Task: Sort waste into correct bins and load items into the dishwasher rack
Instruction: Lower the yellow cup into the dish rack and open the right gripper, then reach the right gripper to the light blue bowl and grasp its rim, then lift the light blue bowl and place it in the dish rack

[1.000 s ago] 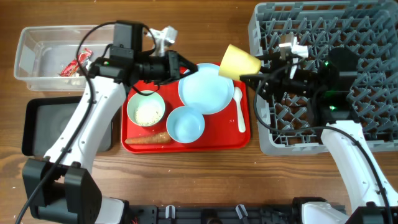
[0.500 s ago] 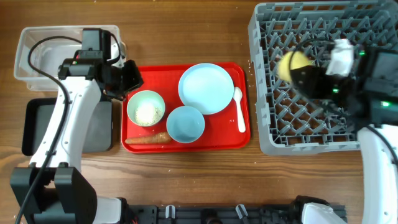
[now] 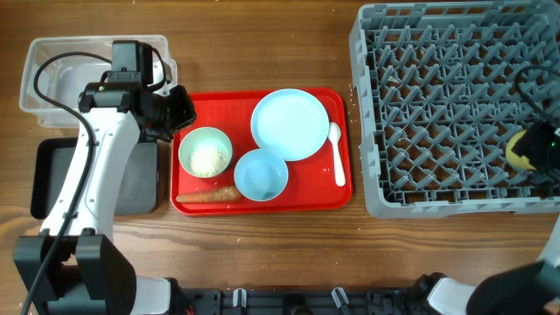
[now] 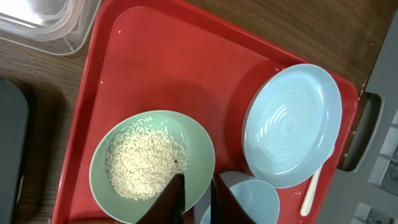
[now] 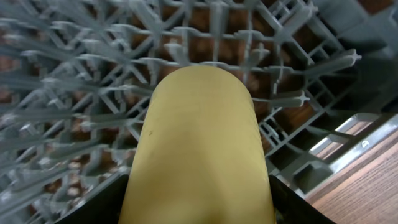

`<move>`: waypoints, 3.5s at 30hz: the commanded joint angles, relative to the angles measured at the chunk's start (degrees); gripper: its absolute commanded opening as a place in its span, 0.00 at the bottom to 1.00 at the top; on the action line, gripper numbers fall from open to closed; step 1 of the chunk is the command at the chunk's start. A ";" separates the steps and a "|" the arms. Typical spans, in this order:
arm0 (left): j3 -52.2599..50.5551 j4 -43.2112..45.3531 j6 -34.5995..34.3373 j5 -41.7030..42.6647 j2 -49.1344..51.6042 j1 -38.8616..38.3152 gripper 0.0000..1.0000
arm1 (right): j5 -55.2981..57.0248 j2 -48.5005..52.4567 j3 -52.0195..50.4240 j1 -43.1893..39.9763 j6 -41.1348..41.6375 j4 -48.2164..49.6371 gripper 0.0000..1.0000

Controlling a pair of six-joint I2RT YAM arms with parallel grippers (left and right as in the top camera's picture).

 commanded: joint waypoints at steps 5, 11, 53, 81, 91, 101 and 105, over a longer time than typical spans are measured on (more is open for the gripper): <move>0.48 -0.74 2.19 -0.70 -1.33 0.26 0.14 | 1.05 9.22 1.05 -0.85 1.77 5.95 0.50; 0.48 -0.72 2.19 -0.72 -1.33 0.26 0.15 | -5.60 9.16 1.25 -0.83 4.00 11.93 1.00; 0.48 -3.78 2.12 -2.32 -1.31 0.26 0.43 | -17.79 15.39 0.98 64.19 6.78 12.94 0.88; 0.48 -9.68 -1.29 -12.24 -1.31 10.49 0.56 | -5.66 26.84 0.96 74.60 32.11 7.37 0.10; 0.48 -9.62 -1.29 -12.22 -1.31 10.49 0.56 | -5.03 11.23 3.37 68.57 24.02 5.55 0.04; 0.48 -9.33 -1.29 -11.82 -1.31 10.49 0.55 | 31.50 -1.66 3.37 41.88 12.07 11.41 0.04; 0.48 -9.01 -1.29 -11.85 -1.31 10.49 0.55 | 47.74 -1.05 3.30 35.06 9.55 26.51 0.04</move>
